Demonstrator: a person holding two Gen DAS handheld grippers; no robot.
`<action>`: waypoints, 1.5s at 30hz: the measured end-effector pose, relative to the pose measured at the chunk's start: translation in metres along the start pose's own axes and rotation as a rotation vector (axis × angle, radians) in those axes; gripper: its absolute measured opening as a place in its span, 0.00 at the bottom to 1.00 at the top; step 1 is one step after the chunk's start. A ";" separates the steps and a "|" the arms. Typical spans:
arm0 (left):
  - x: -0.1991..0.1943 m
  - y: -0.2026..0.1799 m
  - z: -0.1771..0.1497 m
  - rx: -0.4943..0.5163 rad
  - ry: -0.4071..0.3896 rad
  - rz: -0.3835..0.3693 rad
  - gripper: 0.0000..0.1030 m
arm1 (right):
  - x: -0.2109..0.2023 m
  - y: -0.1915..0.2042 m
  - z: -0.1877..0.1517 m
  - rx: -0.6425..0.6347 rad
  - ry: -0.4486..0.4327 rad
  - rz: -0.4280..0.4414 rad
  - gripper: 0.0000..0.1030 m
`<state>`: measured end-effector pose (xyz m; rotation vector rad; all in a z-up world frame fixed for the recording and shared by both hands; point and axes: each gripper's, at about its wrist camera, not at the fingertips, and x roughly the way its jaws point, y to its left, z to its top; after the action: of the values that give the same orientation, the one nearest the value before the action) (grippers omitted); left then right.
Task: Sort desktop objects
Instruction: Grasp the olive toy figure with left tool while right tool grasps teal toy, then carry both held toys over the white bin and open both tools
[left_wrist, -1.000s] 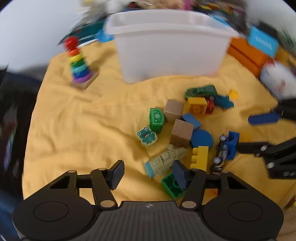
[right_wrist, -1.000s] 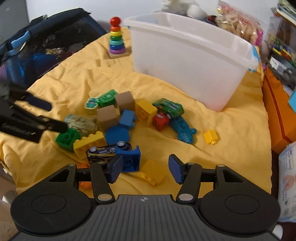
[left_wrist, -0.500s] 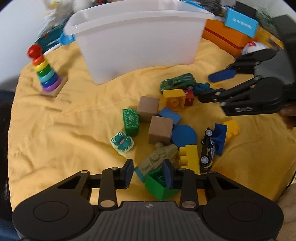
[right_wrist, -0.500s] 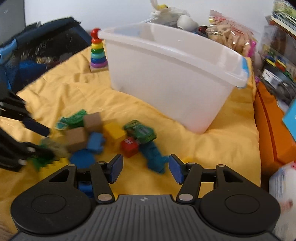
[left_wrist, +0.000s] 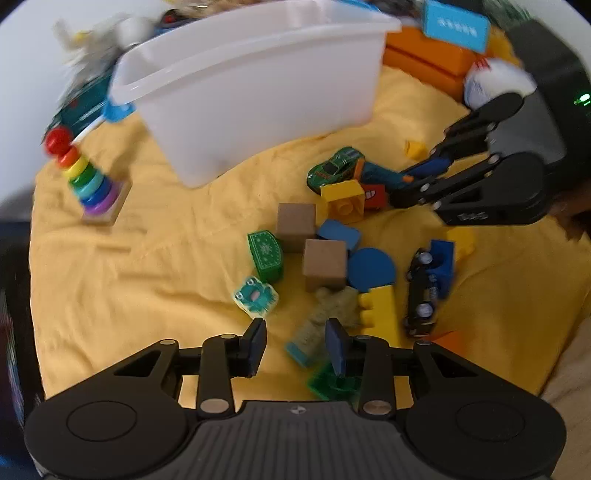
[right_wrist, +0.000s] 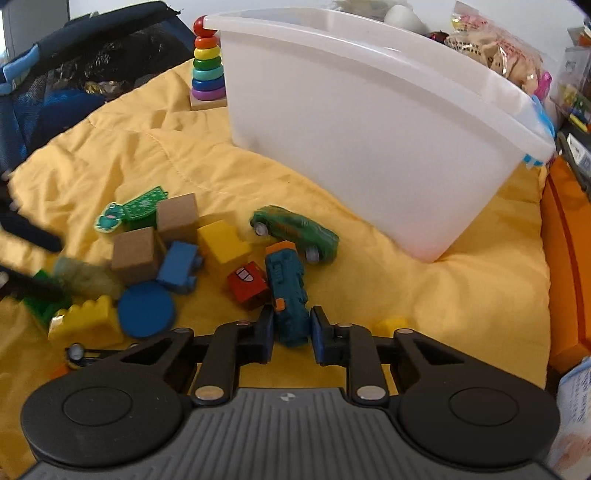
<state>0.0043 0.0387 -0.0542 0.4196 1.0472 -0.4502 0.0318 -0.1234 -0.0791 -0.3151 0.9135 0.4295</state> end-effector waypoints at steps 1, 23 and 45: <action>0.003 0.001 0.004 0.023 0.009 -0.013 0.38 | -0.001 0.000 -0.001 0.007 0.000 0.001 0.22; -0.008 0.007 -0.015 -0.281 -0.080 -0.029 0.26 | -0.017 -0.002 -0.013 0.089 -0.013 -0.022 0.37; -0.088 0.083 0.131 -0.374 -0.447 0.196 0.26 | -0.094 -0.036 0.101 0.035 -0.338 -0.089 0.21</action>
<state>0.1069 0.0515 0.0912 0.0769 0.6277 -0.1536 0.0686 -0.1310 0.0589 -0.2411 0.5740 0.3704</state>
